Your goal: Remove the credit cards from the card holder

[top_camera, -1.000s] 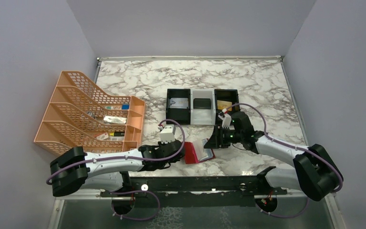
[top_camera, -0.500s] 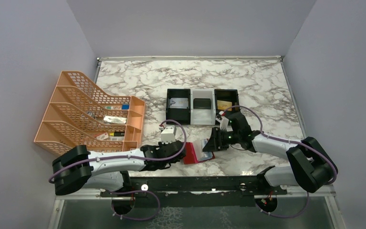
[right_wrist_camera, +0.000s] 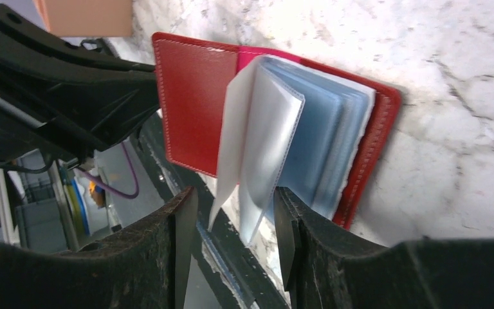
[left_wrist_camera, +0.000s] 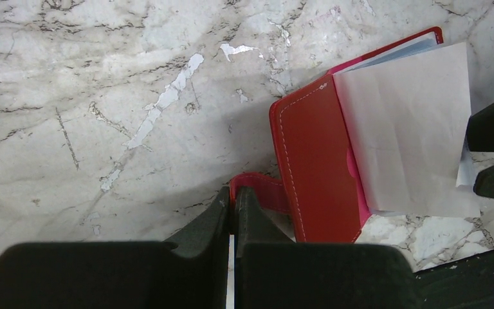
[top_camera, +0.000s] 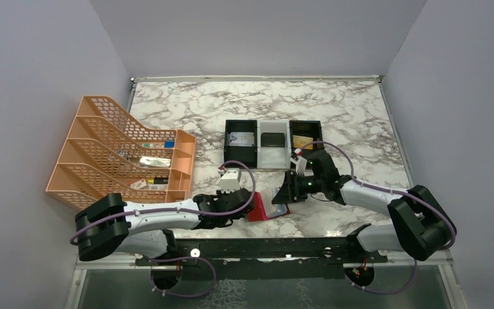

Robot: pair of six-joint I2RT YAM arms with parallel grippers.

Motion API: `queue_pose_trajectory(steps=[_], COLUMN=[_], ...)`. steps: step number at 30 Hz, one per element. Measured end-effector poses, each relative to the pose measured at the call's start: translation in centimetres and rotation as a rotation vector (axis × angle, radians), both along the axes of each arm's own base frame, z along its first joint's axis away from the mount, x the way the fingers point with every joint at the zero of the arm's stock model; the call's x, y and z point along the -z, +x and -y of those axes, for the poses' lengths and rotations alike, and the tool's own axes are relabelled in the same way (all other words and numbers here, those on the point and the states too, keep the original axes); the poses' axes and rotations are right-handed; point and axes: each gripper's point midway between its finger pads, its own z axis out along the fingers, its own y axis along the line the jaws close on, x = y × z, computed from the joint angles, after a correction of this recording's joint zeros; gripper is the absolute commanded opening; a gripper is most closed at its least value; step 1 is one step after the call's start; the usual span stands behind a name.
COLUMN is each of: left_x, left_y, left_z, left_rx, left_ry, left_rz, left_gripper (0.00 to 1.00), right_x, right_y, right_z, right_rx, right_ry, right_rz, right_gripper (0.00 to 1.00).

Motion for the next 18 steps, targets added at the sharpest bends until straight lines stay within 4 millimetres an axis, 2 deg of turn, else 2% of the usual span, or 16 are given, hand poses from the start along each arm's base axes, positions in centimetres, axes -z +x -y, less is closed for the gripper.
queue_pose_trajectory(steps=[8,15,16,18], left_x=[0.1,-0.2,-0.3,-0.4], left_y=[0.1,0.2,0.2,0.3], left_z=[0.2,0.1,0.1,-0.2], left_rx=[0.005,-0.014,-0.019,-0.033], left_ry=[0.009,-0.01,-0.02,-0.039], left_rz=[0.0,-0.002,-0.002,-0.001], left_gripper=[0.0,0.0,0.01,0.11], right_x=[-2.1,-2.6,-2.5,-2.0], right_y=[-0.8,-1.7,-1.7,-2.0], right_z=[-2.0,-6.3,-6.7,-7.5], right_rx=[-0.069,-0.173,-0.179,-0.188], right_ry=[0.095,0.115,0.111,0.105], right_rz=[-0.002,-0.003,-0.003,-0.014], right_gripper=[0.49,0.49,0.49,0.49])
